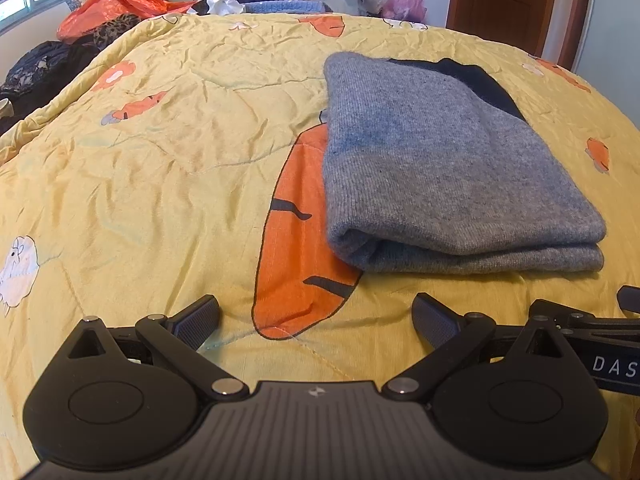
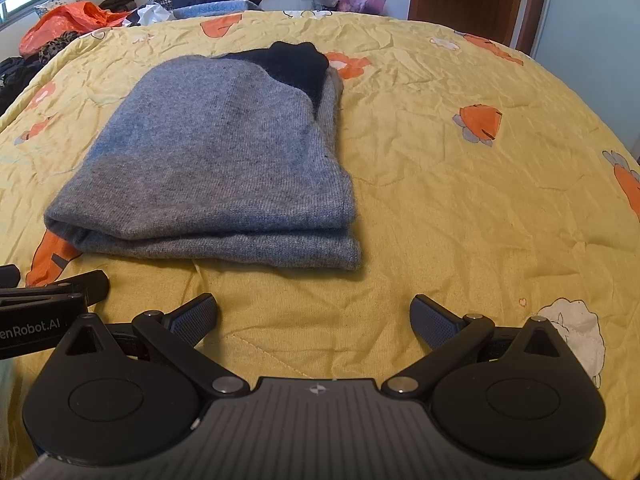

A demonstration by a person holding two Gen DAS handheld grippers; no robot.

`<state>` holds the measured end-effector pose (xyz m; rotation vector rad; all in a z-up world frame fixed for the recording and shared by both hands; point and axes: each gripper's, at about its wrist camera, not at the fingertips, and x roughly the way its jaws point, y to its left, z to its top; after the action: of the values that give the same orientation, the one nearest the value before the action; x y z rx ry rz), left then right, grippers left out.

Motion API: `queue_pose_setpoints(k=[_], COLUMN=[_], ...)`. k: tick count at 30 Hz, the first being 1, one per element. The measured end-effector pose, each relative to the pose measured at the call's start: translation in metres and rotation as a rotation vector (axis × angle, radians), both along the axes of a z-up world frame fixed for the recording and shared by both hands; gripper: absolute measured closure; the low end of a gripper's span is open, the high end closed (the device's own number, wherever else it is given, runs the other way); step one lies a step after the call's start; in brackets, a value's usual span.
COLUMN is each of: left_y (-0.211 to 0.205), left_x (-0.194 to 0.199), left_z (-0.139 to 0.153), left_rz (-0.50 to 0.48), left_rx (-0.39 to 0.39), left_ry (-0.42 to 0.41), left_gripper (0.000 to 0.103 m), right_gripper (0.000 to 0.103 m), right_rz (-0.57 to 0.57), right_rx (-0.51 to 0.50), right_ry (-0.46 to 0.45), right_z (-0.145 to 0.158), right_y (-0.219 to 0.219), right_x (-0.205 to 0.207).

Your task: Fold small clothes

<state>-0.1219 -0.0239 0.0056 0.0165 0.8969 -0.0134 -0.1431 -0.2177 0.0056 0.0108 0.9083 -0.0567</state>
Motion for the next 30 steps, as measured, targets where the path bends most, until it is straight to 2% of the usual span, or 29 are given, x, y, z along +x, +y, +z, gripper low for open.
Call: queue_pose_setpoints(k=[8,30], left_y=[0.0009,0.0010], left_x=[0.0052,0.0040], left_z=[0.0032,0.0043], left_rz=[-0.008,0.000], left_rx=[-0.003,-0.012], left_ry=[0.044,0.055], left_gripper=[0.000,0.000], right_gripper=[0.000,0.000], right_rz=[0.002,0.018], right_rx=[0.001,0.001], right_ry=[0.016,0.039], right_z=[0.0010,0.0030], right_y=[-0.0001,-0.0008], right_x=[0.0026,0.0057])
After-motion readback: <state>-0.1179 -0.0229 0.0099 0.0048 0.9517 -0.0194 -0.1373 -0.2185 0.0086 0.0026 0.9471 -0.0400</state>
